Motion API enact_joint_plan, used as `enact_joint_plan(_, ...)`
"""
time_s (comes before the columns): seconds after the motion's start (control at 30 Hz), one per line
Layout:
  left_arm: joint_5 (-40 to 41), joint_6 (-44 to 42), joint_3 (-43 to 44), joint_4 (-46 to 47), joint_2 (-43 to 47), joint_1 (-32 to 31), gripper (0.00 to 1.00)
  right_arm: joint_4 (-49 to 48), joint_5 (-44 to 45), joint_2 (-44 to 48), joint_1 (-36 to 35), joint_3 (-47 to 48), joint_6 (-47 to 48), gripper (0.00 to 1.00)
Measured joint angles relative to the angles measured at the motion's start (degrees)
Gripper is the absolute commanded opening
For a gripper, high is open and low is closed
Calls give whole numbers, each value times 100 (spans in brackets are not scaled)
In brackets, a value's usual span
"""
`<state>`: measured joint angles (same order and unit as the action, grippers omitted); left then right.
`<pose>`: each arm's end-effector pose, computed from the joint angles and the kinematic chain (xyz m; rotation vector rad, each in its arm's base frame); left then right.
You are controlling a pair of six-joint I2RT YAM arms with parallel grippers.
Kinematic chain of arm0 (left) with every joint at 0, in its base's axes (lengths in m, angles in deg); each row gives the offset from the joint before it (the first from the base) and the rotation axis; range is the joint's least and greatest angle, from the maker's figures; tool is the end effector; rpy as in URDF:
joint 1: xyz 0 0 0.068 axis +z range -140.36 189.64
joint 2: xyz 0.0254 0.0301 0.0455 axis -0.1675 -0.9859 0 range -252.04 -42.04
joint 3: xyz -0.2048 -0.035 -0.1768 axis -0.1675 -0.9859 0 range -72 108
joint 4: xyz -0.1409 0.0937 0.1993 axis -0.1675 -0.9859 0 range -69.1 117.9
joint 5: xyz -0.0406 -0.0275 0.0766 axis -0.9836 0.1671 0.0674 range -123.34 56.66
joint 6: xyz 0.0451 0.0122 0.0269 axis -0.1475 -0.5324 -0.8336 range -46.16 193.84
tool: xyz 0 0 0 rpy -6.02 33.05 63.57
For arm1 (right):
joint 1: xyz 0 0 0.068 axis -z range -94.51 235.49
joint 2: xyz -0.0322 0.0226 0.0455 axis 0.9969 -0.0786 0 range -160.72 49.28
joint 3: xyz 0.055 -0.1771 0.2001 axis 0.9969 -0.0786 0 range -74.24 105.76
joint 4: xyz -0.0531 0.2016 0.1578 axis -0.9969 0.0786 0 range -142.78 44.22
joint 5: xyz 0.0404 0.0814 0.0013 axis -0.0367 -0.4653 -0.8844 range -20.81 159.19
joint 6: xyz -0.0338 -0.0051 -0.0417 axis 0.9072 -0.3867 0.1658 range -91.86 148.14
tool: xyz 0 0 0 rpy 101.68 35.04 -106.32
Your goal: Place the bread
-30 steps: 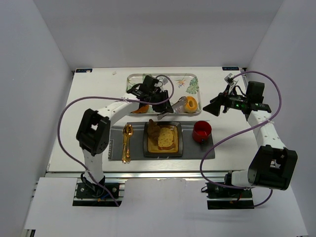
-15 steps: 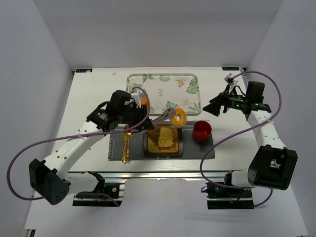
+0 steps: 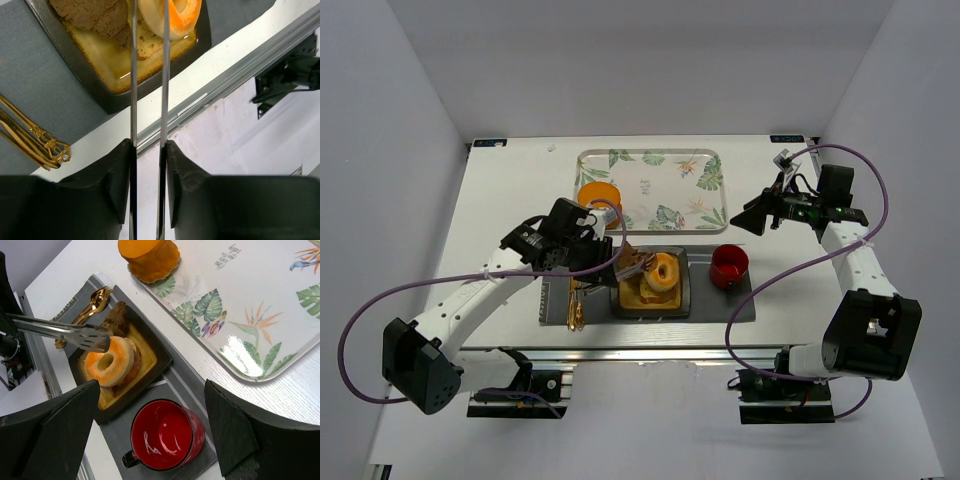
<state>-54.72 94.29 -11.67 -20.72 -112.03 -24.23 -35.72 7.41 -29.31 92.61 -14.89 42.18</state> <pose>0.1900 -0.1432 0.2884 0.4601 2.6689 -0.8050 0.2937 -0.0050 0.2945 -0.6819 1.8425 0.9311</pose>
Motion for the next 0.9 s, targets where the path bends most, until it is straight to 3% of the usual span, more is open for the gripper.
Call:
enact_joint_plan(0.33, 109, -153, 111, -157, -31, 0, 53, 0, -9, 0, 0, 0, 11, 89)
enact_joint_plan(0.7, 299, -90, 815, -363, 0, 0, 52, 0, -59, 0, 0, 2, 11, 89)
enact_joint_plan(0.73, 299, -87, 881, -380, 22, 0, 51, 0, -70, 0, 0, 0, 11, 89)
enact_joint_plan(0.8, 302, -46, 992, -413, 61, 0, 38, 0, -96, 0, 0, 0, 11, 89)
enact_joint_plan(0.9, 369, 26, 1141, -448, 114, 0, 13, 0, -125, 0, 0, 0, 11, 89)
